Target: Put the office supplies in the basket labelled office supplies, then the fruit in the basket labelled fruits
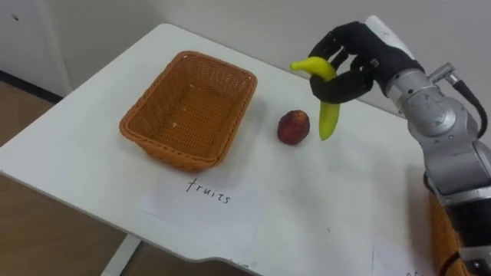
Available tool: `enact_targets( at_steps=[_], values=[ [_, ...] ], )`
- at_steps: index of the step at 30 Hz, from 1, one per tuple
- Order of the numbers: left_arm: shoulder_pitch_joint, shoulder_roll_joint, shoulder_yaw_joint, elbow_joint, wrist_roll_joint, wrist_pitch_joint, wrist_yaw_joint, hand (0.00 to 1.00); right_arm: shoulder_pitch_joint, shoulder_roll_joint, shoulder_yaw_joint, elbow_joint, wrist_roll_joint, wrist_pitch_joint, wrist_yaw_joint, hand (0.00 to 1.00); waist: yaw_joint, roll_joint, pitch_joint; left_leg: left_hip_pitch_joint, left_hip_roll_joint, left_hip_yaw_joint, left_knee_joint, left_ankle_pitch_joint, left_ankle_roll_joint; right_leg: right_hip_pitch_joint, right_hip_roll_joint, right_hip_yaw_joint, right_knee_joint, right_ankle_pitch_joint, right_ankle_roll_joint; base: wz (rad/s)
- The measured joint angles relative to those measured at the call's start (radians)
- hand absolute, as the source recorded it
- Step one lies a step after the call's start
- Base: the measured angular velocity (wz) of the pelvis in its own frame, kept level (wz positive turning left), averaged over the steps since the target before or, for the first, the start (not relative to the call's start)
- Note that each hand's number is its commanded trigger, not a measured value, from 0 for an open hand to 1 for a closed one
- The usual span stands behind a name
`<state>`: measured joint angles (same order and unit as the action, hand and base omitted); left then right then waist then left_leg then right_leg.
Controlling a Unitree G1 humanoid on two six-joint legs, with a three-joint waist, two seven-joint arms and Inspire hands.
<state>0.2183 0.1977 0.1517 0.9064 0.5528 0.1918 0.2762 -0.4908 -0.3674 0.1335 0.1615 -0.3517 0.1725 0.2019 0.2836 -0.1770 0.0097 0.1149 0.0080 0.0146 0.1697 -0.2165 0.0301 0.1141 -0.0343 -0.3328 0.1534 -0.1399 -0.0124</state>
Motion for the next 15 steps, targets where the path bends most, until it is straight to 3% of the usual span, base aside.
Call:
enact_targets(
  at_steps=[6, 10, 12, 15],
  values=[
    [-0.003, 0.0, -0.009, 0.002, 0.0, -0.001, 0.004, 0.0, -0.005, 0.02, 0.009, -0.032, 0.047, -0.019, -0.052, 1.0, 0.023, 0.004, 0.0029, -0.002, -0.001, -0.004, -0.001, 0.0, 0.0, -0.001, 0.0, -0.005, 0.0, 0.0, 0.0, 0.01],
    [-0.012, -0.009, -0.017, 0.001, 0.001, -0.001, 0.005, 0.0, -0.046, 0.024, 0.084, -0.028, 0.089, -0.021, -0.067, 1.0, 0.025, 0.01, 0.0065, -0.015, -0.004, -0.024, -0.001, 0.0, 0.0, -0.003, 0.001, -0.017, -0.002, 0.0, 0.0, 0.11],
    [-0.018, -0.011, -0.017, -0.001, 0.006, -0.001, 0.005, 0.0, -0.054, 0.024, 0.108, -0.027, 0.095, -0.023, -0.069, 1.0, 0.05, 0.009, 0.006, -0.018, -0.003, -0.025, -0.001, 0.0, 0.0, -0.008, 0.0, -0.017, -0.002, 0.0, 0.0, 0.05],
    [-0.017, -0.01, -0.016, -0.005, 0.018, 0.0, 0.005, 0.0, -0.071, 0.038, 0.139, -0.02, 0.085, -0.023, -0.069, 1.0, 0.06, 0.007, 0.0048, -0.023, -0.003, -0.034, 0.001, 0.001, 0.001, -0.009, 0.0, -0.02, -0.003, 0.0, 0.0, 0.1]
  ],
)
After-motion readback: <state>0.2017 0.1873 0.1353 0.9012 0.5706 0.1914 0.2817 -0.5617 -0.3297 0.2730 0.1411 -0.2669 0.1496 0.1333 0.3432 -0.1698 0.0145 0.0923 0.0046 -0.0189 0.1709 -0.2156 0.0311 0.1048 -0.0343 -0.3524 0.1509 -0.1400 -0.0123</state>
